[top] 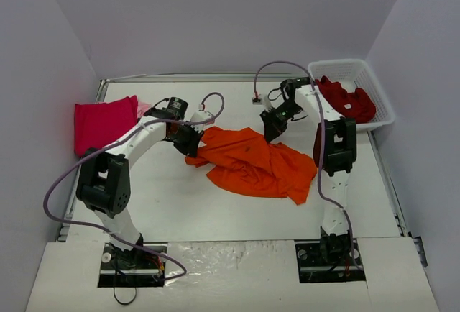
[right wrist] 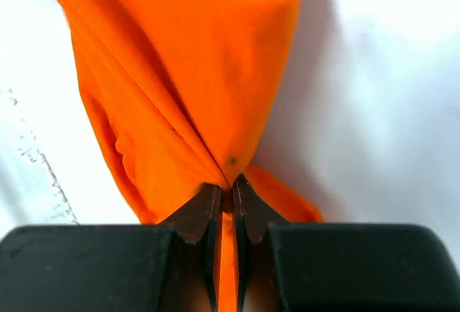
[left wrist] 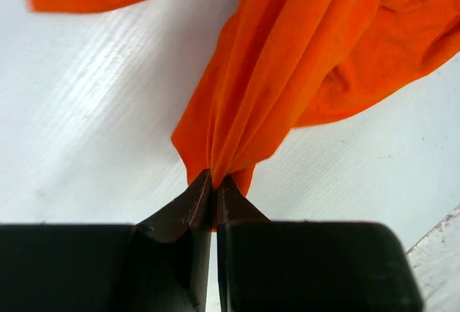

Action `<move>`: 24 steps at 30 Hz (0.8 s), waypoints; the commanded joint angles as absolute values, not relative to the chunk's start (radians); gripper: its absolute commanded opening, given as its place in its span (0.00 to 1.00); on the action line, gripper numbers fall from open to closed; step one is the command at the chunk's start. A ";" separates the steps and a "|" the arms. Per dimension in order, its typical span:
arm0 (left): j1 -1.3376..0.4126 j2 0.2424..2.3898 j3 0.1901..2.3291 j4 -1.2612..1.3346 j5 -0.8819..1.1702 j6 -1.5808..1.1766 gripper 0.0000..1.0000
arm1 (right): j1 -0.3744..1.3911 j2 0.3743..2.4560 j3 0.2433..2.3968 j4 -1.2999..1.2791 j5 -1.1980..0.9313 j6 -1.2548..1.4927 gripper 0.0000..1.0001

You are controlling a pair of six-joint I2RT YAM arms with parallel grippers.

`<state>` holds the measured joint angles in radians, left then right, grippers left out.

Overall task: Fold and stack the t-shirts
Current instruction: Flatten out the tshirt

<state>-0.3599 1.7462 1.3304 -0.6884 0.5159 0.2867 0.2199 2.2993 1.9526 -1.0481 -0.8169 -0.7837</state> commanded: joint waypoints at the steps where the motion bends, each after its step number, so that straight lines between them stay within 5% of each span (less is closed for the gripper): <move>1: -0.335 1.640 1.402 -0.745 0.402 0.304 0.02 | 0.199 2.106 1.996 -1.052 -0.709 -0.729 0.00; 15: -0.261 1.502 1.480 -0.831 0.230 0.328 0.02 | 0.178 1.686 1.734 -0.968 -0.531 -0.715 0.00; 16: -0.261 1.496 1.464 -0.837 0.235 0.330 0.02 | 0.184 1.660 1.642 -0.968 -0.522 -0.727 0.04; 18: -0.265 1.480 1.398 -0.831 0.236 0.334 0.02 | 0.207 1.596 1.550 -0.969 -0.491 -0.764 0.29; 24: -0.284 1.479 1.293 -0.815 0.255 0.330 0.02 | 0.213 1.528 1.397 -0.989 -0.483 -0.795 0.57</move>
